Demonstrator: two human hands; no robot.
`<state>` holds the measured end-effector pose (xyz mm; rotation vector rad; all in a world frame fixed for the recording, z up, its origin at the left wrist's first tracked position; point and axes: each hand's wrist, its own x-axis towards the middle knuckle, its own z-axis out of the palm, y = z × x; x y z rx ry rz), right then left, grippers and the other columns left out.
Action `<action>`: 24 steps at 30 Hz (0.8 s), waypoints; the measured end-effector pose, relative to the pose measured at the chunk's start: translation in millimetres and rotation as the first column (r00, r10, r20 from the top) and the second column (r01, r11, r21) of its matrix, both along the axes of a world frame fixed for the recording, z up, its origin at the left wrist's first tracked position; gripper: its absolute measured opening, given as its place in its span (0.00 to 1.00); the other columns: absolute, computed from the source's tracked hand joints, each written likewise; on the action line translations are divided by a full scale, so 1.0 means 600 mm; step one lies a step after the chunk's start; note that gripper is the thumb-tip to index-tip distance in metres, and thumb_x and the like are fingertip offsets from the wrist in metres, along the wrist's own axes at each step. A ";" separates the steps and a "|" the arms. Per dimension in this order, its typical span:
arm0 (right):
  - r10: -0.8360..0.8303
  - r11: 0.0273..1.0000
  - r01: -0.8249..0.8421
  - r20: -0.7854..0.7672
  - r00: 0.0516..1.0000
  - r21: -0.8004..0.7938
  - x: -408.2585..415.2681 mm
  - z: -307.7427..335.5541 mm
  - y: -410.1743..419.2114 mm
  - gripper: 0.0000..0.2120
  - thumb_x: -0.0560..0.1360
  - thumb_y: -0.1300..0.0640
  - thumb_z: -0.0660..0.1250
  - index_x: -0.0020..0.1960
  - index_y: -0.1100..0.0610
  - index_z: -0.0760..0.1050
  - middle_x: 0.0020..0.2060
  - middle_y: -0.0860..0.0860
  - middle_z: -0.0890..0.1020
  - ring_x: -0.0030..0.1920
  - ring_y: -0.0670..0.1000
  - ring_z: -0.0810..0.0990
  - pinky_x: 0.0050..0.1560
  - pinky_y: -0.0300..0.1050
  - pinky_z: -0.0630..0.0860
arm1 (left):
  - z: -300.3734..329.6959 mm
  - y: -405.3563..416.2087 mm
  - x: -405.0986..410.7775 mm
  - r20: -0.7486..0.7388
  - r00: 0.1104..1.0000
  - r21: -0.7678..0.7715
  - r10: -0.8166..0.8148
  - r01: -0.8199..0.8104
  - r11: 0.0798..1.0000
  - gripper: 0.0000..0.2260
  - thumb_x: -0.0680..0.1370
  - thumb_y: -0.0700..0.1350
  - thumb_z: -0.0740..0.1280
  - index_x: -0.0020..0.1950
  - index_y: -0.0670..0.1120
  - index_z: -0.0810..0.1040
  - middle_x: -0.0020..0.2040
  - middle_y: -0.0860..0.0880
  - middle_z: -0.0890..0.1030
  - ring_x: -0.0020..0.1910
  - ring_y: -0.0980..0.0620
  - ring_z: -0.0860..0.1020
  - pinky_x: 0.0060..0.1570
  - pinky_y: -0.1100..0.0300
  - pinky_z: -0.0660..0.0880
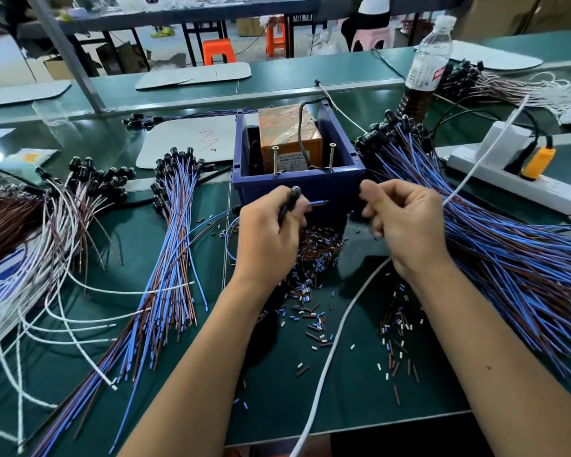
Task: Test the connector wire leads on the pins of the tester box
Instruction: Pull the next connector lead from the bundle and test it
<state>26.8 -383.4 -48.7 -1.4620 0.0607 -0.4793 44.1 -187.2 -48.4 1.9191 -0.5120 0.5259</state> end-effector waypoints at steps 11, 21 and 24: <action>0.282 0.947 -0.277 -0.008 0.959 0.161 -0.014 0.000 0.063 0.05 0.77 0.66 0.73 0.49 0.58 0.86 0.32 0.53 0.82 0.28 0.45 0.74 0.24 0.34 0.67 | -0.004 -0.035 -0.027 -0.001 0.999 -0.183 0.045 -0.044 0.982 0.08 0.83 0.41 0.67 0.44 0.42 0.77 0.32 0.52 0.80 0.31 0.51 0.78 0.33 0.54 0.75; 0.281 0.900 -0.271 0.023 0.960 0.340 -0.020 0.012 0.058 0.05 0.74 0.57 0.71 0.48 0.58 0.80 0.40 0.53 0.85 0.30 0.45 0.76 0.23 0.34 0.67 | 0.006 -0.040 -0.039 0.122 0.981 -0.224 0.152 -0.122 0.967 0.06 0.85 0.39 0.63 0.49 0.39 0.74 0.39 0.52 0.85 0.40 0.59 0.84 0.40 0.67 0.75; 0.294 0.879 -0.298 0.069 0.953 0.371 -0.018 0.015 0.052 0.03 0.81 0.59 0.66 0.49 0.57 0.76 0.47 0.57 0.87 0.29 0.47 0.78 0.23 0.36 0.69 | 0.010 -0.037 -0.034 0.166 0.947 -0.304 0.276 -0.217 0.928 0.05 0.85 0.39 0.62 0.51 0.38 0.73 0.39 0.52 0.85 0.40 0.59 0.85 0.40 0.65 0.75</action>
